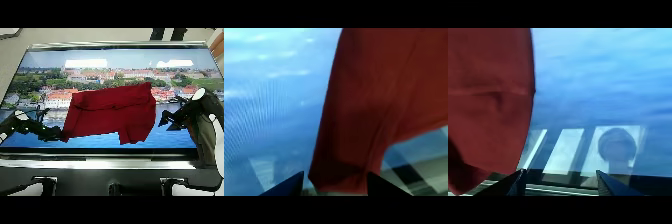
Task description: Fold the shirts.
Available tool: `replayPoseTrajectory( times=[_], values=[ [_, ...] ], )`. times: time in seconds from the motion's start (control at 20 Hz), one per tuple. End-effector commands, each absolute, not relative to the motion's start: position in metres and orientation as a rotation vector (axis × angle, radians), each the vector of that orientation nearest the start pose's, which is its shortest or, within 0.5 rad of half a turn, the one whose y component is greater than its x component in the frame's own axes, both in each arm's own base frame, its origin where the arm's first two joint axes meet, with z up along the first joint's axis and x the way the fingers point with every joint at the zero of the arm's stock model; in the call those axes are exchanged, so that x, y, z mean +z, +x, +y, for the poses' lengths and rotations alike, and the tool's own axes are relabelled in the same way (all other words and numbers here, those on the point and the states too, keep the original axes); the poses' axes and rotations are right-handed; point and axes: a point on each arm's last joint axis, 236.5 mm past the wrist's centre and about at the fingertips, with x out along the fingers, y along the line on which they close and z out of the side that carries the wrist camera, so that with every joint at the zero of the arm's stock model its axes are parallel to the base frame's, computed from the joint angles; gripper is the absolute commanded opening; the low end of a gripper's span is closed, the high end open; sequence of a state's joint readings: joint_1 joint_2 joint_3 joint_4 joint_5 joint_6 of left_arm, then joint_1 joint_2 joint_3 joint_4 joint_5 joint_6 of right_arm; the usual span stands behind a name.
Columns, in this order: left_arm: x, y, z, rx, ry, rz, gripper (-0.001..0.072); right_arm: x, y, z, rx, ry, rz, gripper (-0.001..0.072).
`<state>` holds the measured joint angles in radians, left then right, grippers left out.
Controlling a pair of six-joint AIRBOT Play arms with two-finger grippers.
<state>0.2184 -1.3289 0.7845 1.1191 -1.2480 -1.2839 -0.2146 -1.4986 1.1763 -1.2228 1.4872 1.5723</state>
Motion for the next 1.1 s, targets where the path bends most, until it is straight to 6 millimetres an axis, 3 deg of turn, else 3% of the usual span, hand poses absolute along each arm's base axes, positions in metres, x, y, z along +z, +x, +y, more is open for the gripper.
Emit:
replayPoseTrajectory(
  times=[0.0, 0.1, 0.2, 0.3, 0.45, 0.5, 0.55, 0.6, 0.7, 0.8, 0.85, 0.9, 0.95, 1.0, 1.05],
  values=[
    [-0.105, 0.279, -0.045, -0.234, -0.478, 1.550, 0.0430, -0.059, 0.323, 0.020, 0.114, 0.528, 1.696, 0.0533],
    [-0.104, 0.283, -0.047, -0.232, -0.491, 1.532, 0.0270, -0.068, 0.322, 0.028, 0.122, 0.572, 1.687, 0.0533],
    [-0.103, 0.282, -0.048, -0.238, -0.496, 1.539, 0.0053, -0.084, 0.320, 0.040, 0.124, 0.609, 1.685, 0.0533],
    [-0.101, 0.280, -0.050, -0.245, -0.502, 1.545, 0.0033, -0.101, 0.327, 0.050, 0.117, 0.591, 1.657, 0.0532],
    [-0.095, 0.279, -0.051, -0.255, -0.497, 1.537, 0.0033, -0.107, 0.358, 0.070, 0.117, 0.615, 1.542, 0.0531],
    [-0.092, 0.280, -0.052, -0.258, -0.494, 1.524, 0.0033, -0.106, 0.371, 0.073, 0.104, 0.629, 1.490, 0.0453],
    [-0.088, 0.282, -0.052, -0.260, -0.492, 1.509, 0.0033, -0.106, 0.382, 0.073, 0.089, 0.634, 1.442, 0.0279],
    [-0.083, 0.285, -0.051, -0.266, -0.480, 1.492, 0.0033, -0.102, 0.391, 0.073, 0.080, 0.643, 1.409, 0.0059],
    [-0.061, 0.303, -0.047, -0.270, -0.454, 1.416, 0.0032, -0.078, 0.405, 0.073, 0.129, 0.598, 1.354, 0.0039],
    [0.003, 0.345, -0.040, -0.276, -0.397, 1.207, 0.0031, -0.012, 0.430, 0.069, 0.219, 0.466, 1.192, 0.0038],
    [0.060, 0.372, -0.037, -0.279, -0.359, 1.038, 0.0030, 0.038, 0.447, 0.061, 0.231, 0.392, 1.060, 0.0038],
    [0.134, 0.394, -0.035, -0.281, -0.324, 0.836, 0.0031, 0.111, 0.464, 0.051, 0.227, 0.306, 0.864, 0.0038],
    [0.214, 0.404, -0.032, -0.268, -0.298, 0.634, 0.0031, 0.200, 0.472, 0.039, 0.208, 0.224, 0.631, 0.0038],
    [0.305, 0.398, -0.029, -0.254, -0.261, 0.411, 0.0031, 0.293, 0.464, 0.028, 0.175, 0.159, 0.390, 0.0039],
    [0.387, 0.378, -0.026, -0.235, -0.221, 0.208, 0.0031, 0.388, 0.437, 0.018, 0.136, 0.103, 0.139, 0.0039]
  ],
)
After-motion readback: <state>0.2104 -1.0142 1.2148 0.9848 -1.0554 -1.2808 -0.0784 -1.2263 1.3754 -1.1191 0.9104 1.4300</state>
